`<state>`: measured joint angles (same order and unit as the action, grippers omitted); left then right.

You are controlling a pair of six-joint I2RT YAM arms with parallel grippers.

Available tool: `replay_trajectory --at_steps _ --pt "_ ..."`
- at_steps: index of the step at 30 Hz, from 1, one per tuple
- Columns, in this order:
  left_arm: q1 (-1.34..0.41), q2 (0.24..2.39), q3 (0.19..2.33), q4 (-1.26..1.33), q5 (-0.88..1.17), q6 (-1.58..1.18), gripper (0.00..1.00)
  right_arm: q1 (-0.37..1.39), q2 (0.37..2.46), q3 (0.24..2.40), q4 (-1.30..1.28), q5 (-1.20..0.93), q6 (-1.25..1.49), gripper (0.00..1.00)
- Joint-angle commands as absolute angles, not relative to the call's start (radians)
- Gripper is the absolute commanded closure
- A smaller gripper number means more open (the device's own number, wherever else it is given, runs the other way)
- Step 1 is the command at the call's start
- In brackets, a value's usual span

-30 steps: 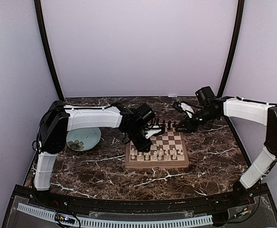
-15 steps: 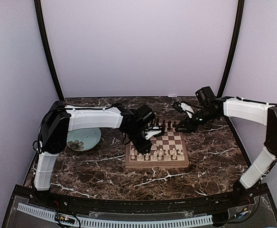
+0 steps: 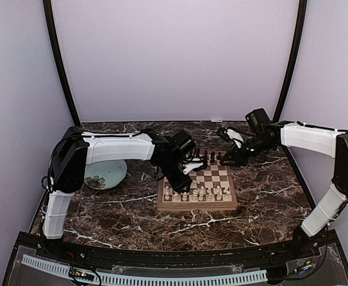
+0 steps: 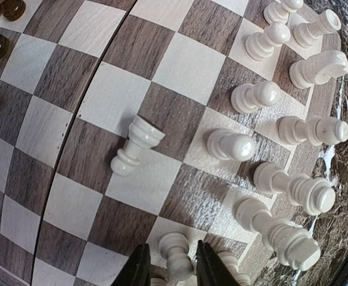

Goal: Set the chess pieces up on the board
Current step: Place the pawn on c2.

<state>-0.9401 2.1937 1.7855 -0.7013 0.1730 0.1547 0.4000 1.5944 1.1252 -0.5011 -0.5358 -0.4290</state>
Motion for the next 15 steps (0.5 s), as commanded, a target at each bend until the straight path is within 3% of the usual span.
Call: replay_trajectory --at_steps 1,6,15 --pt "-0.941 2.165 1.82 -0.724 0.171 0.165 0.72 0.399 1.605 1.129 -0.489 -0.556 -0.431 0.67" --pt "-0.929 2.126 1.826 -0.725 0.148 0.169 0.7 0.399 1.609 1.131 -0.488 -0.559 -0.431 0.67" --pt "-0.871 1.956 1.807 -0.657 0.215 0.169 0.59 0.433 1.691 1.184 -0.515 -0.565 -0.433 0.67"
